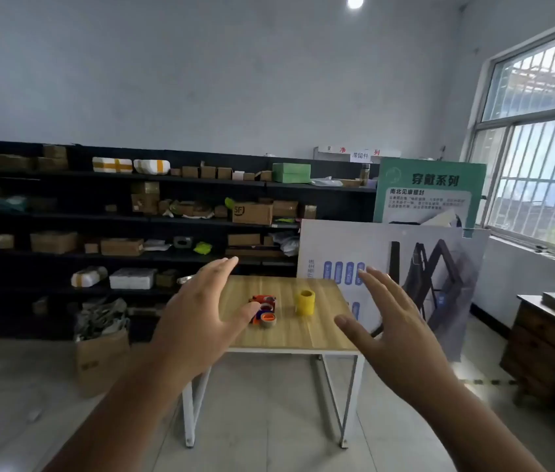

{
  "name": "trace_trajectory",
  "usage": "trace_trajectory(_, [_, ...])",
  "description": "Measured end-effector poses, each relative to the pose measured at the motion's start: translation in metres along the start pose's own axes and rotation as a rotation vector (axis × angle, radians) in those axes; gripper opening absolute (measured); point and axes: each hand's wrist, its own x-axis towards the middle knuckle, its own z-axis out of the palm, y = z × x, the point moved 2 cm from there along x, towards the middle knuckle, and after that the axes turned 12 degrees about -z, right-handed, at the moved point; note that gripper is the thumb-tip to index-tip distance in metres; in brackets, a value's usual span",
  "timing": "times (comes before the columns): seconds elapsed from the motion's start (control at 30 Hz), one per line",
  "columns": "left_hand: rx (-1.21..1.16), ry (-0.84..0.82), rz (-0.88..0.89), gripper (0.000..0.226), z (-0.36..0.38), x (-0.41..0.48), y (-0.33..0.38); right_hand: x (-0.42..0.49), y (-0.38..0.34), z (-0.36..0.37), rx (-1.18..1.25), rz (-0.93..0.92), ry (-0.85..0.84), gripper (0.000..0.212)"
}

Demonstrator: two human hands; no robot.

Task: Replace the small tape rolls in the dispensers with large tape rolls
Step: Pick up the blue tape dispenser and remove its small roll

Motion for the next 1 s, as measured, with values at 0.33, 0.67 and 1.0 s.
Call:
trace_trajectory(0.33, [0.031,-0.045,-0.03,0.073,0.113,0.083,-0.011,0.067,0.111,0.066,0.06,0.03,-0.114,0.078])
trace_trajectory(0.67, [0.115,-0.154,-0.165,0.073,0.23,0.177,-0.033,0.158,0.239,0.153,0.087,0.053,-0.245,0.077])
trace_trajectory(1.0, [0.086,-0.221,-0.219,0.071,0.318,0.303,-0.145,0.279,0.292,0.271,0.136,0.094,-0.299,0.071])
